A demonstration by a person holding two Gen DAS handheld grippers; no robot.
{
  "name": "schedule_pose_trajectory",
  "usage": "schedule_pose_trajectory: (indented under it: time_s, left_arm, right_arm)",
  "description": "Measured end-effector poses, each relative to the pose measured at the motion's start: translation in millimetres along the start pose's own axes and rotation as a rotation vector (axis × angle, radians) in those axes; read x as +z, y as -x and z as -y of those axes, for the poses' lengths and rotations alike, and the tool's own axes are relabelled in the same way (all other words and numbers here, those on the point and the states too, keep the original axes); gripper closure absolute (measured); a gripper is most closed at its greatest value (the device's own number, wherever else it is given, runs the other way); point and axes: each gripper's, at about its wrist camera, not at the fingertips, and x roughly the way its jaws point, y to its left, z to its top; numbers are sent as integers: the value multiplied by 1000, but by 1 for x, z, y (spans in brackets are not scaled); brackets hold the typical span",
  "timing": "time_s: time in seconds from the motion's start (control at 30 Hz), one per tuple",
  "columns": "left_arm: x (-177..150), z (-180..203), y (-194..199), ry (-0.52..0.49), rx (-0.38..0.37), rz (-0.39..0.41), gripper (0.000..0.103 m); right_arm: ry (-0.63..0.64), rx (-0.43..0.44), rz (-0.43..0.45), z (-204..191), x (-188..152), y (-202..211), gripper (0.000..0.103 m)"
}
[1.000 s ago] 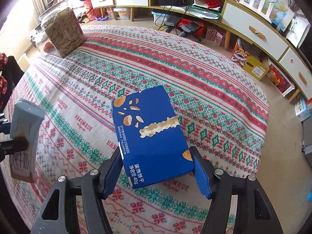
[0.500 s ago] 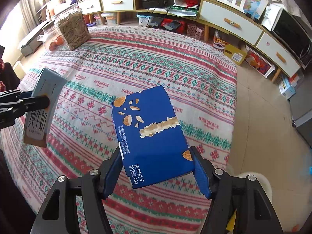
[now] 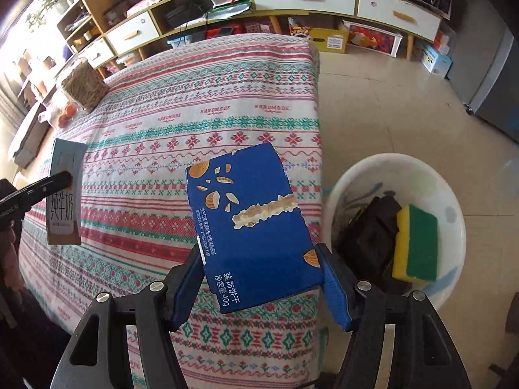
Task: Collect trash
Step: 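Carry the milk carton and blue box to the bucket and release both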
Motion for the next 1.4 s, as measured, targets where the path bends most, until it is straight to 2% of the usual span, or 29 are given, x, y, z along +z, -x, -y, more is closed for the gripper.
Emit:
schedule_pose_trajectory:
  time_s: [0.1,0.27,0.47,0.7,0.87,1.1,1.2,1.23,1.27,1.4]
  left_arm:
    - [3,17,1,-28,-13,16,63]
    - [11,54,-9,-64,-57,14,63]
    - [22,118,-36,-100,-132,-16,64]
    - [29,196,-63,-219,-199,-27,63]
    - [33,236,-84,-287,-228,-45,63]
    - [37,256,-109,-316,-230,-77,63]
    - [35,254,-112,-318,-215,-101,47]
    - [33,253,-110,-319,-213,-96,38]
    - [31,251,-106,-320,-213,-88,35]
    - [28,236,-96,-319,-195,-88,33]
  right_arm:
    - [-27,-14,34,21,-9,15,35]
    - [-143,-49,61,78,-23,35,35]
    - [-258,-68,60,135,-47,48,35]
    - [-336,-64,49,167,-72,53,35]
    - [-362,-54,68,178,-79,58,35]
    - [-397,-47,90,186,-81,65,35]
    - [-396,-62,90,183,-78,62,35]
    - [-395,-64,89,183,-77,62,35]
    - [-395,-63,89,182,-77,62,35]
    - [-387,-68,83,177,-73,60,35]
